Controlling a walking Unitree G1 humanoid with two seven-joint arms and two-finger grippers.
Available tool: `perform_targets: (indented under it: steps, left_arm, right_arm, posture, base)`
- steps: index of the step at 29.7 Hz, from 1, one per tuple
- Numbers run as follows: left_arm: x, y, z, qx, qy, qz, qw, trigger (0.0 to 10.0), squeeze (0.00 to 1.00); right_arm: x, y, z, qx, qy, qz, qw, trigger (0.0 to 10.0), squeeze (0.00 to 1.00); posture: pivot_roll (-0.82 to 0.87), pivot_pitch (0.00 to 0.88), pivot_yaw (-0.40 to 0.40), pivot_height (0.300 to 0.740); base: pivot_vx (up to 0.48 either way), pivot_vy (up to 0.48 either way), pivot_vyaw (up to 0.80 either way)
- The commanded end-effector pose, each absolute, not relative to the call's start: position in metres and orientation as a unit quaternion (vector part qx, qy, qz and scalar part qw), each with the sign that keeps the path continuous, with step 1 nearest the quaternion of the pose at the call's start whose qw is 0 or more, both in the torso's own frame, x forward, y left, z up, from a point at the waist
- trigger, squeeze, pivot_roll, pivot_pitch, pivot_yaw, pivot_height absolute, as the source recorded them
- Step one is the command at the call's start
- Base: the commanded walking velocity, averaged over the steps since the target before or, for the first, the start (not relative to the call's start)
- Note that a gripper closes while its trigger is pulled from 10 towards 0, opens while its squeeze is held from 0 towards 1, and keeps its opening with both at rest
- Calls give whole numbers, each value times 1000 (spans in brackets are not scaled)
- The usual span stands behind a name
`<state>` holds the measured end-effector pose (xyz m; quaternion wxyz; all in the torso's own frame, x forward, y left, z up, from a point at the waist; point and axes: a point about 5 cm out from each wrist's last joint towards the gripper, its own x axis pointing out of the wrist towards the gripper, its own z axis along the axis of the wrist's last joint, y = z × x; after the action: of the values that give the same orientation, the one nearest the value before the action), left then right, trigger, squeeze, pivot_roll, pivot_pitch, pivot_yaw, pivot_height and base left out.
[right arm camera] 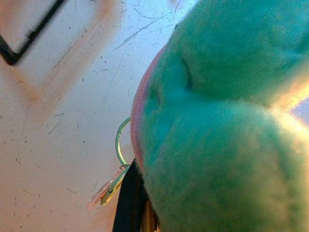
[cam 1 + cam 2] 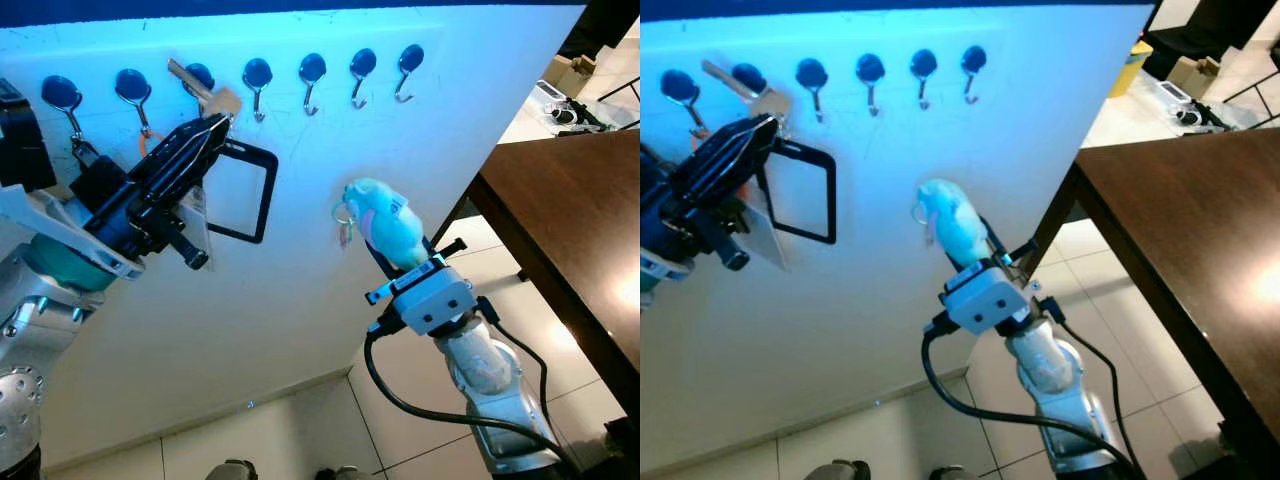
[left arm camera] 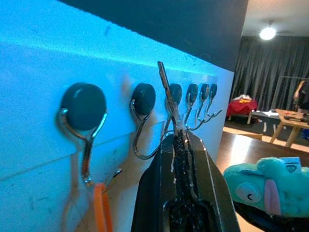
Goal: Hang keys on a hook
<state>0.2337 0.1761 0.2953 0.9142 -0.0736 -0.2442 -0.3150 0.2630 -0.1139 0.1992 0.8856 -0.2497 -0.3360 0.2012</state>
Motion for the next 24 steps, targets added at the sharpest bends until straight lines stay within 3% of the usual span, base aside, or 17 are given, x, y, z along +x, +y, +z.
perform_targets:
  steps: [1, 13, 24]
  left_arm:
    - [234, 186, 296, -66, -252, -286, 922, 10000, 0]
    - [232, 206, 297, -63, -258, -256, 929, 10000, 0]
    - [232, 200, 289, -37, -232, -275, 933, 10000, 0]
  right_arm:
    - [262, -115, 197, -251, -330, 204, 887, 10000, 0]
    - [263, -115, 197, -252, -330, 205, 886, 10000, 0]
    - [263, -114, 197, -251, -330, 207, 886, 10000, 0]
  posture:
    - [63, 73, 23, 740]
    - [66, 74, 20, 740]
    - [66, 75, 20, 740]
  base:
    - [0, 0, 0]
    - [0, 0, 0]
    - [0, 0, 0]
